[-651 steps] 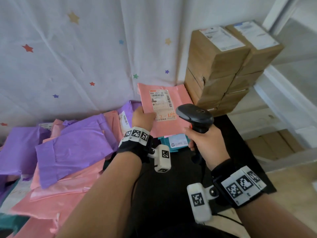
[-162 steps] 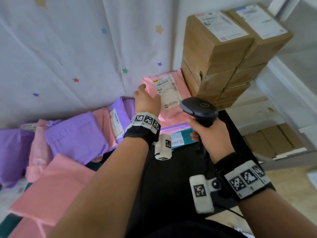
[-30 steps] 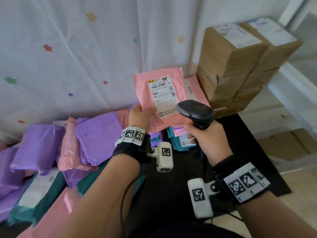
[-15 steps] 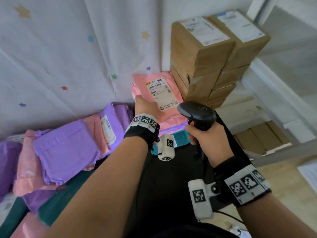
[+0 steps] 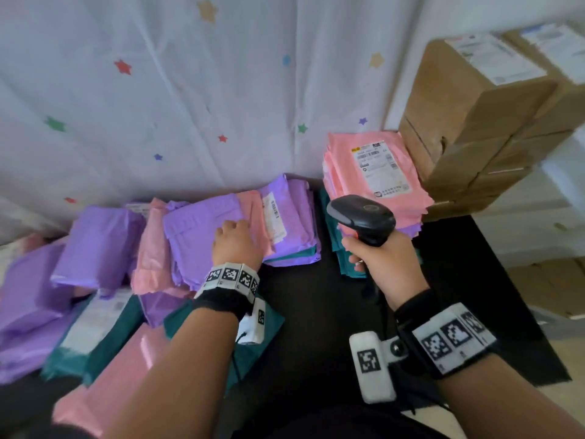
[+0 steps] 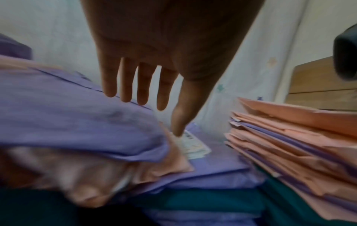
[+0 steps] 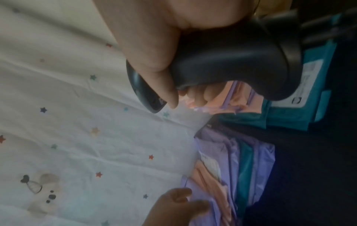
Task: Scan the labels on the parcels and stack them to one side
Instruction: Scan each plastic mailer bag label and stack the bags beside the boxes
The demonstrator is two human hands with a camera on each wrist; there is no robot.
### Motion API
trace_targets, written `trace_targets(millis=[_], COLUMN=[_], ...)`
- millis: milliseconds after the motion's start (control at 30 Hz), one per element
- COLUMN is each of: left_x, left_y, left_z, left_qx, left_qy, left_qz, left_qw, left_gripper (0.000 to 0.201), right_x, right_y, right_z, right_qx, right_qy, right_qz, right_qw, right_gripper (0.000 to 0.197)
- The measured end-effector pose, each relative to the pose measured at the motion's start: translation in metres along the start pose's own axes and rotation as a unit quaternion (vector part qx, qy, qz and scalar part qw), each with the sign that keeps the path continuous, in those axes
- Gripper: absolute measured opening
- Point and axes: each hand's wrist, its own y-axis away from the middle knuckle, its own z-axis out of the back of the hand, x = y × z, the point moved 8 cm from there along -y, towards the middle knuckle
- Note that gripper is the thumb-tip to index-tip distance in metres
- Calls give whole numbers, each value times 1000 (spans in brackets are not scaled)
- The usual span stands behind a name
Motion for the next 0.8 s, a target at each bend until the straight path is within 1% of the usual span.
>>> trace_targets(millis=[67, 100, 167, 267, 333, 467, 567, 633, 700, 733, 800], left_x=[31, 39, 51, 59, 61, 66, 59, 50, 39, 35, 29], left_y=[7, 10, 13, 14, 14, 14, 17, 22, 29, 33, 41], left_z=[-3, -5, -3, 0, -1, 3, 20, 43, 73, 88, 113], left_qx=[20, 21, 2, -16, -17, -21, -57, -108, -173, -202, -236], left_qy=[-55, -73, -87, -112, -128, -118, -81, -23, 47, 82, 171], left_qz=[10, 4, -6, -19, -35, -39, -58, -71, -68, -62, -41], left_qw=[998, 997, 996, 993, 991, 992, 993, 991, 981, 974, 956], left_gripper=[52, 53, 52, 46, 37, 27, 22, 16, 9, 10, 13], right_x=[2, 3, 5, 8, 11, 15, 18, 21, 24, 25, 30], right_y=[5, 6, 10, 15, 19, 24, 26, 26, 26, 25, 24], right_z=[-20, -26, -39, -52, -56, -58, -56, -54, -52, -51, -49], right_qx=[19, 25, 37, 48, 54, 53, 48, 45, 39, 36, 32], right_qy=[4, 6, 8, 12, 15, 14, 9, 4, -4, -9, -19], right_qz=[8, 12, 19, 30, 37, 42, 40, 41, 43, 45, 50], right_qw=[1000, 1000, 999, 998, 998, 998, 998, 998, 998, 998, 998], right_gripper=[9, 13, 19, 18, 14, 13, 11, 10, 10, 11, 14])
